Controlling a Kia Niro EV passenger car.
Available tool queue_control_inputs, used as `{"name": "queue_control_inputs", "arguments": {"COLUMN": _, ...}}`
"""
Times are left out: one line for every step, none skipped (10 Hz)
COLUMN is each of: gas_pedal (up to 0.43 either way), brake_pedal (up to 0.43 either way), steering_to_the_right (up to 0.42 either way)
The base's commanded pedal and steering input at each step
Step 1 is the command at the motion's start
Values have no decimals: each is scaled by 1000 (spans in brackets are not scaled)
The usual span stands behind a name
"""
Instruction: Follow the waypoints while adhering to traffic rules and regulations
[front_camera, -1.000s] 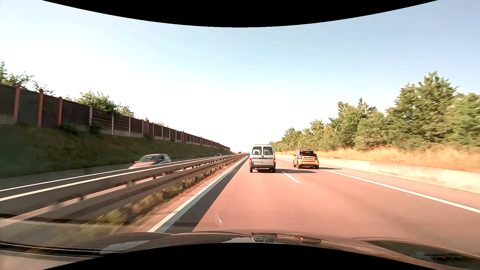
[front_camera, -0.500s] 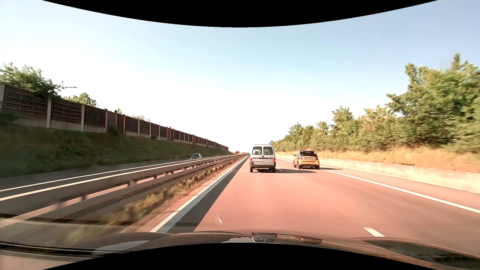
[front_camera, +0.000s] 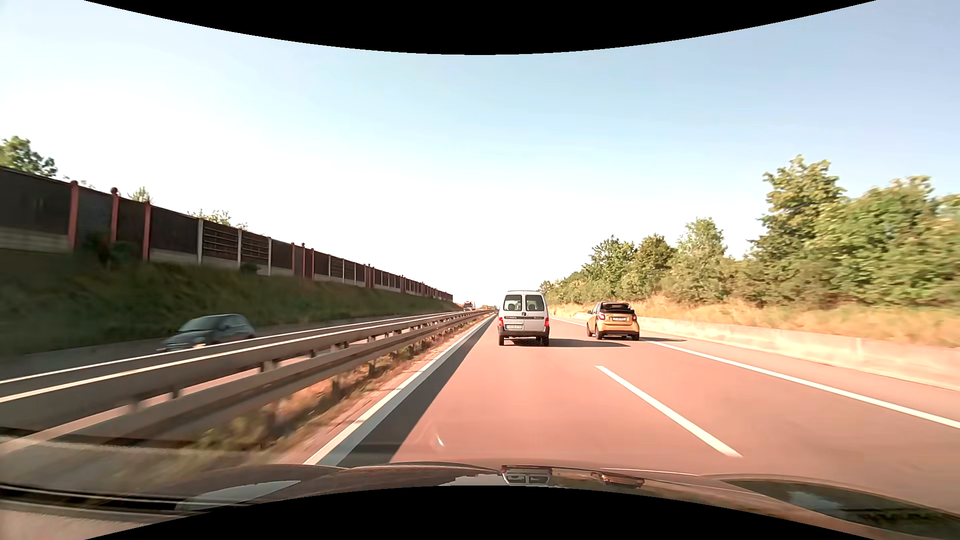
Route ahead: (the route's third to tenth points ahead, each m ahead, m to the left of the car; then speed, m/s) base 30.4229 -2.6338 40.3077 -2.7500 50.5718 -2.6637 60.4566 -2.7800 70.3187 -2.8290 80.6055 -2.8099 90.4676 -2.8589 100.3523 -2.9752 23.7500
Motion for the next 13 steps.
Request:
{"name": "queue_control_inputs", "arguments": {"gas_pedal": 228, "brake_pedal": 6, "steering_to_the_right": 0}}
{"name": "queue_control_inputs", "arguments": {"gas_pedal": 260, "brake_pedal": 6, "steering_to_the_right": 0}}
{"name": "queue_control_inputs", "arguments": {"gas_pedal": 268, "brake_pedal": 6, "steering_to_the_right": 0}}
{"name": "queue_control_inputs", "arguments": {"gas_pedal": 280, "brake_pedal": 6, "steering_to_the_right": 0}}
{"name": "queue_control_inputs", "arguments": {"gas_pedal": 299, "brake_pedal": 6, "steering_to_the_right": 0}}
{"name": "queue_control_inputs", "arguments": {"gas_pedal": 319, "brake_pedal": 6, "steering_to_the_right": -1}}
{"name": "queue_control_inputs", "arguments": {"gas_pedal": 319, "brake_pedal": 6, "steering_to_the_right": -1}}
{"name": "queue_control_inputs", "arguments": {"gas_pedal": 319, "brake_pedal": 6, "steering_to_the_right": -1}}
{"name": "queue_control_inputs", "arguments": {"gas_pedal": 319, "brake_pedal": 6, "steering_to_the_right": -1}}
{"name": "queue_control_inputs", "arguments": {"gas_pedal": 331, "brake_pedal": 6, "steering_to_the_right": -1}}
{"name": "queue_control_inputs", "arguments": {"gas_pedal": 331, "brake_pedal": 6, "steering_to_the_right": -1}}
{"name": "queue_control_inputs", "arguments": {"gas_pedal": 331, "brake_pedal": 6, "steering_to_the_right": -1}}
{"name": "queue_control_inputs", "arguments": {"gas_pedal": 339, "brake_pedal": 6, "steering_to_the_right": -2}}
